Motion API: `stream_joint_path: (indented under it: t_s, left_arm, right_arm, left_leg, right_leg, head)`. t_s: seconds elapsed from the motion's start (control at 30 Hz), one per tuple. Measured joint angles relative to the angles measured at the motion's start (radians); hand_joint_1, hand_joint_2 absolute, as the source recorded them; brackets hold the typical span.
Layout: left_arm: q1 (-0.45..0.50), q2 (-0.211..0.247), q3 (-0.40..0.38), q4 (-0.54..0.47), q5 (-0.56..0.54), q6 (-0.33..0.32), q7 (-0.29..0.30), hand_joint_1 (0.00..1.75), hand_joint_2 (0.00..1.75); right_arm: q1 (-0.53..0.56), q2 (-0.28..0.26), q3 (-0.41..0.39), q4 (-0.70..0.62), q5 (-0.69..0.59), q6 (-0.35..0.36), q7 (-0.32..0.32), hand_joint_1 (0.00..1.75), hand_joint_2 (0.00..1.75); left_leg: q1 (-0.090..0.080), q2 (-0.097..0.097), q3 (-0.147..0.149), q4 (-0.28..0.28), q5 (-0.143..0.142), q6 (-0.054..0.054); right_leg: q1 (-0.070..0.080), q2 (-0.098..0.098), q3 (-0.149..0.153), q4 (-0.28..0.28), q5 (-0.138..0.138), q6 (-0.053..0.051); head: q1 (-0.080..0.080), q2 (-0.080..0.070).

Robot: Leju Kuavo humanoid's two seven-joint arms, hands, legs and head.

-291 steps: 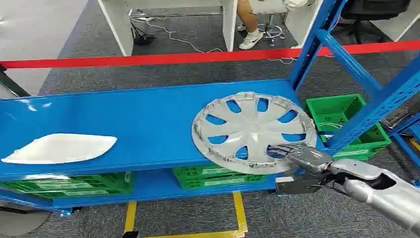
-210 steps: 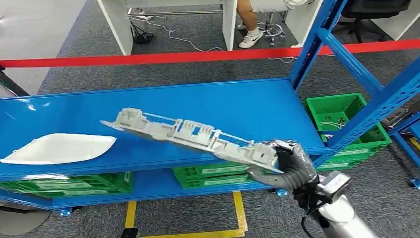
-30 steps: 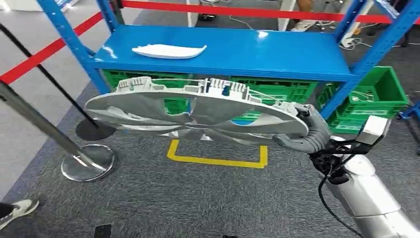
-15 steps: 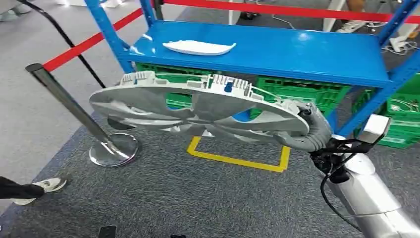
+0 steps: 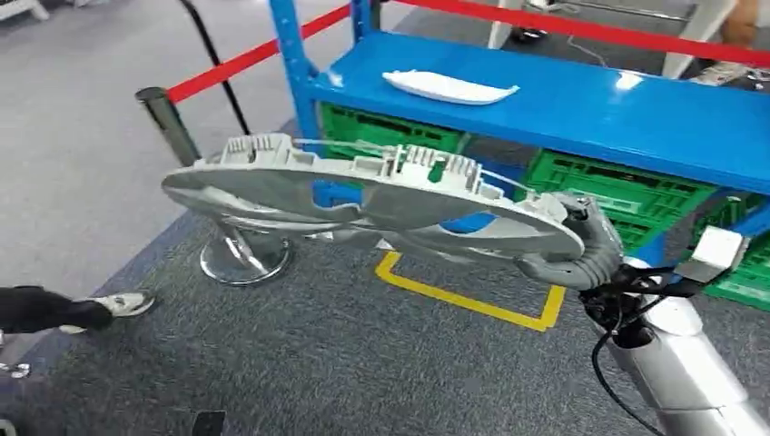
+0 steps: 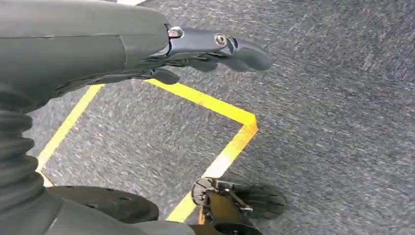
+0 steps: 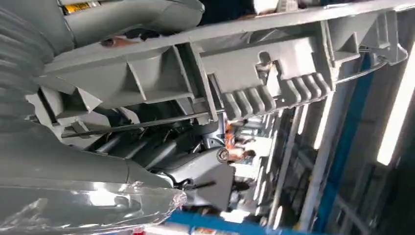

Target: Take the parts from the cabinet and place them on the table.

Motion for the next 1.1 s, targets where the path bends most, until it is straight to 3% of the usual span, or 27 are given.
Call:
stream_joint_path:
  t_s: [0.03, 0.07, 0.1, 0.13, 0.17, 0.2, 0.3, 0.33, 0.37, 0.4, 0.47, 0.5, 0.53, 0.57, 0.6, 0.63, 0.67, 0.7, 0.8, 0.83, 0.87, 0.9, 0.97, 1.0, 1.03, 1.07, 1.1]
  left_arm:
    - [-0.001, 0.000, 0.000, 0.000, 0.001, 0.000, -0.001, 0.00, 1.75]
    - [0.000, 0.000, -0.001, 0.000, 0.011, -0.009, -0.020, 0.00, 1.75]
    - [0.006, 0.002, -0.001, 0.000, 0.019, -0.035, -0.060, 0.00, 1.75]
    - [0.006, 0.002, -0.001, 0.000, 0.019, -0.037, -0.062, 0.00, 1.75]
    - [0.005, 0.003, -0.001, 0.000, 0.019, -0.037, -0.063, 0.00, 1.75]
    - [0.003, 0.004, -0.001, 0.000, 0.019, -0.037, -0.063, 0.00, 1.75]
    - [0.011, 0.006, -0.001, 0.000, 0.027, -0.022, -0.049, 0.00, 1.75]
    - [0.013, 0.008, -0.001, 0.000, 0.029, -0.019, -0.043, 0.00, 1.75]
    - [0.014, 0.007, -0.002, 0.000, 0.029, -0.016, -0.042, 0.00, 1.75]
    - [0.011, 0.007, -0.002, 0.000, 0.028, -0.016, -0.042, 0.00, 1.75]
    - [0.008, 0.006, -0.005, 0.000, 0.019, -0.014, -0.043, 0.00, 1.75]
    - [0.009, 0.006, -0.005, 0.000, 0.018, -0.011, -0.043, 0.00, 1.75]
    - [0.009, 0.006, -0.006, 0.000, 0.019, -0.008, -0.044, 0.00, 1.75]
    - [0.010, 0.006, -0.006, 0.000, 0.021, -0.006, -0.045, 0.00, 1.75]
    - [0.010, 0.006, -0.006, 0.000, 0.023, -0.004, -0.047, 0.00, 1.75]
    - [0.009, 0.006, -0.006, 0.000, 0.024, -0.004, -0.048, 0.00, 1.75]
    - [0.007, 0.005, -0.006, 0.000, 0.024, -0.004, -0.048, 0.00, 1.75]
    - [0.002, 0.006, -0.006, 0.000, 0.024, -0.004, -0.050, 0.00, 1.75]
    - [0.007, 0.006, -0.006, 0.000, 0.028, -0.003, -0.055, 0.00, 1.75]
    - [0.009, 0.007, -0.006, 0.000, 0.028, -0.003, -0.055, 0.00, 1.75]
    - [0.012, 0.006, -0.006, 0.000, 0.029, -0.002, -0.055, 0.00, 1.75]
    - [0.012, 0.006, -0.006, 0.000, 0.029, -0.001, -0.053, 0.00, 1.75]
    - [0.011, 0.000, -0.008, 0.000, 0.023, -0.002, -0.052, 0.00, 1.75]
    - [0.012, -0.002, -0.009, 0.000, 0.020, -0.002, -0.050, 0.00, 1.75]
    - [0.013, -0.003, -0.010, 0.000, 0.019, -0.002, -0.050, 0.00, 1.75]
    - [0.014, -0.004, -0.011, 0.000, 0.019, -0.001, -0.049, 0.00, 1.75]
    - [0.014, -0.005, -0.012, 0.000, 0.019, -0.001, -0.047, 0.00, 1.75]
  right_arm:
    - [0.003, -0.001, -0.001, -0.002, 0.002, -0.002, -0.001, 1.75, 1.75]
    - [0.026, -0.006, -0.011, -0.022, 0.013, -0.011, -0.005, 1.75, 1.75]
    - [0.102, -0.015, -0.037, -0.092, 0.028, -0.021, -0.005, 1.75, 1.75]
    - [0.109, -0.017, -0.040, -0.104, 0.029, -0.022, -0.005, 1.75, 1.75]
    - [0.114, -0.019, -0.044, -0.114, 0.029, -0.022, -0.006, 1.75, 1.75]
    - [0.122, -0.019, -0.049, -0.125, 0.028, -0.023, -0.009, 1.75, 1.75]
    - [0.145, -0.019, -0.055, -0.145, 0.032, -0.026, -0.011, 1.75, 1.75]
    - [0.149, -0.020, -0.058, -0.151, 0.032, -0.026, -0.012, 1.75, 1.75]
    - [0.157, -0.020, -0.061, -0.158, 0.031, -0.027, -0.014, 1.75, 1.75]
    - [0.165, -0.020, -0.064, -0.165, 0.029, -0.027, -0.019, 1.75, 1.75]
    - [0.176, -0.020, -0.072, -0.173, 0.027, -0.027, -0.023, 1.75, 1.75]
    - [0.181, -0.019, -0.073, -0.174, 0.028, -0.025, -0.023, 1.75, 1.75]
    - [0.183, -0.019, -0.073, -0.174, 0.028, -0.024, -0.024, 1.75, 1.75]
    - [0.183, -0.019, -0.073, -0.175, 0.028, -0.023, -0.025, 1.75, 1.75]
    - [0.183, -0.019, -0.074, -0.176, 0.028, -0.022, -0.026, 1.75, 1.75]
    - [0.183, -0.019, -0.076, -0.180, 0.028, -0.022, -0.027, 1.75, 1.75]
    - [0.182, -0.019, -0.077, -0.185, 0.028, -0.022, -0.028, 1.75, 1.75]
    - [0.180, -0.019, -0.080, -0.190, 0.028, -0.022, -0.030, 1.75, 1.75]
    - [0.178, -0.018, -0.079, -0.191, 0.028, -0.018, -0.031, 1.75, 1.75]
    - [0.177, -0.018, -0.079, -0.193, 0.028, -0.016, -0.031, 1.75, 1.75]
    - [0.175, -0.018, -0.080, -0.194, 0.028, -0.015, -0.032, 1.75, 1.75]
    - [0.177, -0.018, -0.082, -0.197, 0.028, -0.015, -0.035, 1.75, 1.75]
    - [0.181, -0.018, -0.089, -0.200, 0.026, -0.016, -0.042, 1.75, 1.75]
    - [0.183, -0.018, -0.090, -0.200, 0.026, -0.016, -0.044, 1.75, 1.75]
    - [0.185, -0.018, -0.094, -0.200, 0.026, -0.017, -0.045, 1.75, 1.75]
    - [0.185, -0.018, -0.097, -0.200, 0.026, -0.018, -0.045, 1.75, 1.75]
    - [0.185, -0.018, -0.099, -0.201, 0.026, -0.018, -0.045, 1.75, 1.75]
  left_leg:
    - [0.000, -0.003, 0.000, 0.000, 0.000, 0.000]
    - [0.000, -0.024, -0.001, 0.000, 0.001, 0.002]
    - [0.008, -0.079, 0.002, 0.004, 0.003, -0.003]
    - [0.010, -0.091, 0.001, 0.009, 0.001, -0.010]
    - [0.007, -0.101, -0.005, 0.014, 0.000, -0.019]
    - [0.008, -0.113, -0.013, 0.022, 0.001, -0.023]
    - [0.014, -0.141, -0.019, 0.012, 0.014, -0.040]
    - [0.014, -0.120, -0.021, 0.018, 0.007, -0.043]
    - [0.007, -0.066, -0.038, 0.051, -0.022, -0.049]
    - [0.007, -0.035, -0.072, 0.121, -0.063, -0.054]
    - [0.011, -0.013, -0.146, 0.285, -0.134, -0.059]
    - [0.013, -0.012, -0.164, 0.329, -0.145, -0.061]
    - [0.016, -0.012, -0.159, 0.326, -0.134, -0.062]
    - [0.018, -0.009, -0.132, 0.281, -0.104, -0.063]
    - [0.020, -0.001, -0.084, 0.199, -0.065, -0.063]
    - [0.019, 0.027, -0.026, 0.104, -0.031, -0.064]
    - [0.018, 0.079, 0.021, 0.035, -0.020, -0.065]
    - [0.015, 0.069, 0.022, 0.010, -0.024, -0.061]
    - [0.009, 0.031, 0.007, 0.013, -0.018, -0.040]
    - [0.013, 0.020, 0.010, 0.008, -0.010, -0.029]
    - [0.016, 0.011, 0.009, 0.008, -0.008, -0.024]
    - [0.016, 0.001, 0.008, 0.008, -0.006, -0.017]
    - [0.013, -0.024, 0.005, 0.008, -0.006, -0.011]
    - [0.011, -0.037, 0.005, 0.008, -0.006, -0.011]
    - [0.010, -0.051, 0.006, 0.009, -0.005, -0.010]
    - [0.010, -0.065, 0.006, 0.010, -0.005, -0.010]
    - [0.011, -0.080, 0.008, 0.010, -0.005, -0.010]
  right_leg:
    - [0.000, 0.002, -0.008, 0.017, -0.007, 0.000]
    - [0.000, 0.007, -0.051, 0.116, -0.041, 0.002]
    - [-0.005, 0.017, 0.027, -0.043, 0.066, 0.004]
    - [-0.014, 0.048, 0.077, -0.144, 0.109, 0.012]
    - [-0.019, 0.093, 0.097, -0.180, 0.089, 0.017]
    - [-0.018, 0.088, 0.106, -0.187, 0.092, 0.007]
    - [-0.013, 0.058, 0.103, -0.187, 0.099, -0.010]
    - [-0.016, 0.044, 0.106, -0.191, 0.103, -0.019]
    - [-0.016, 0.035, 0.107, -0.195, 0.105, -0.029]
    - [-0.014, 0.022, 0.105, -0.197, 0.107, -0.033]
    - [-0.013, -0.006, 0.102, -0.198, 0.108, -0.036]
    - [-0.014, -0.021, 0.101, -0.198, 0.108, -0.036]
    - [-0.014, -0.033, 0.100, -0.198, 0.108, -0.036]
    - [-0.014, -0.046, 0.100, -0.198, 0.109, -0.035]
    - [-0.015, -0.058, 0.101, -0.198, 0.110, -0.033]
    - [-0.016, -0.069, 0.102, -0.198, 0.110, -0.030]
    - [-0.012, -0.079, 0.103, -0.197, 0.110, -0.023]
    - [-0.006, -0.086, 0.097, -0.188, 0.105, -0.015]
    - [-0.010, -0.119, 0.107, -0.206, 0.113, 0.004]
    - [-0.015, -0.115, 0.107, -0.204, 0.110, 0.012]
    - [-0.017, -0.061, 0.093, -0.183, 0.089, 0.017]
    - [-0.018, -0.020, 0.069, -0.119, 0.048, 0.015]
    - [-0.012, 0.005, -0.010, 0.056, -0.030, 0.014]
    - [-0.010, 0.006, -0.040, 0.114, -0.046, 0.012]
    - [-0.009, 0.007, -0.048, 0.123, -0.035, 0.009]
    - [-0.008, 0.008, -0.034, 0.089, -0.006, 0.007]
    - [-0.009, 0.012, 0.001, 0.010, 0.041, 0.004]
  head:
    - [0.000, 0.000]
    - [0.000, 0.000]
    - [0.000, 0.000]
    - [0.000, 0.000]
    - [0.000, 0.000]
    - [-0.001, 0.000]
    - [-0.001, 0.000]
    - [0.001, 0.000]
    - [-0.012, 0.000]
    - [-0.015, 0.000]
    - [-0.016, 0.000]
    - [-0.015, 0.000]
    - [-0.016, 0.000]
    - [-0.015, 0.000]
    - [-0.015, 0.000]
    - [-0.015, 0.000]
    - [-0.016, 0.000]
    - [-0.019, 0.000]
    - [-0.012, 0.000]
    - [-0.013, 0.000]
    - [-0.011, 0.000]
    - [-0.009, 0.000]
    - [-0.006, 0.000]
    - [-0.007, 0.000]
    - [-0.006, 0.000]
    - [-0.006, 0.000]
    - [-0.006, 0.000]
